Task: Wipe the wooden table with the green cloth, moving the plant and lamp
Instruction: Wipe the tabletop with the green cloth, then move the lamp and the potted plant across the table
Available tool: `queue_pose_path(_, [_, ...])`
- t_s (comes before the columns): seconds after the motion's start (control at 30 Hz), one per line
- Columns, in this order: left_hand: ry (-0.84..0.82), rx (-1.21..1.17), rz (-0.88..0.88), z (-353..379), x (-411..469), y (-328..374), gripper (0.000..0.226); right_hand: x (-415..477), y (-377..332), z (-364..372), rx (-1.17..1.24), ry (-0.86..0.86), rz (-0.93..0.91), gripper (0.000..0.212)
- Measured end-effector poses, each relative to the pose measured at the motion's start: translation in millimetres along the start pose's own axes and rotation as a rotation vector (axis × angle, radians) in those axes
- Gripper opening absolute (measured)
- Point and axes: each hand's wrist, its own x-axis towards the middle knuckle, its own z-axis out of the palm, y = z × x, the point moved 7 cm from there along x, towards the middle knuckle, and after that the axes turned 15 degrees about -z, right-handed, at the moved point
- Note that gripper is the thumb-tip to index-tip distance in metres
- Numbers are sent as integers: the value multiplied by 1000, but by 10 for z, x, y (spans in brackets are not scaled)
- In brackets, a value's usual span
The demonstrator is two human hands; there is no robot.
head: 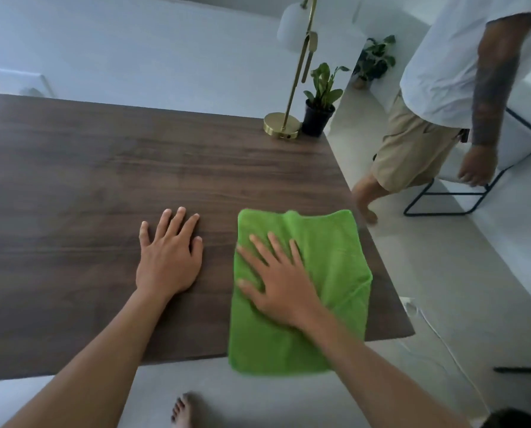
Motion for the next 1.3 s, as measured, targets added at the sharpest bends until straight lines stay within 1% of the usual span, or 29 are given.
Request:
queue_pose_path(0.07, [3,2,-1,-7,5,-9,52,-498,53,11,21,13,8,66])
queue_pose_path(0.17, [-3,-3,-2,2,11,-11,53,-822,552,-57,-12,-1,120,66])
queue_pose_path(0.33, [6,-20,4,-7,1,6,52,-346,1097,-113,-43,-25,255,70])
queue_pose_path(0.47, [-6,-11,1,-4,-2,9,52,6,1230,-147,-17,-37,338,71])
queue_pose_path(0.53, [4,-1,4,-33,21,11,49,14,1139,-159,-26,-52,320,72])
queue_pose_path(0.63, [20,56,40,-87,145,123,40,-31,837,-129,-40,-67,201,71])
queue_pose_path(0.7, [1,37,63,-106,265,233,36,-13,661,-93,-43,-71,155,69])
queue_pose_path(0.83, [-58,-31,149,1,436,448,40,12,502,-87,-32,-63,143,68])
queue_pose_path(0.97, [-57,-73,211,49,623,539,38,34,335,-88,-25,-48,30,68])
queue_pose_path(1.03, [-72,-87,240,44,726,557,37,47,347,-110,13,-45,27,69])
queue_pose_path(1.1, [-89,-93,268,25,854,586,36,109,432,-208,90,16,55,65])
queue_pose_path(1.17, [-103,-95,276,0,999,642,35,219,601,-378,208,139,108,58])
queue_pose_path(1.23, [-107,-106,265,-37,1170,749,37,413,835,-616,324,268,172,46])
queue_pose_path(1.3, [-116,-139,227,-102,1335,892,40,663,1082,-874,347,353,226,30])
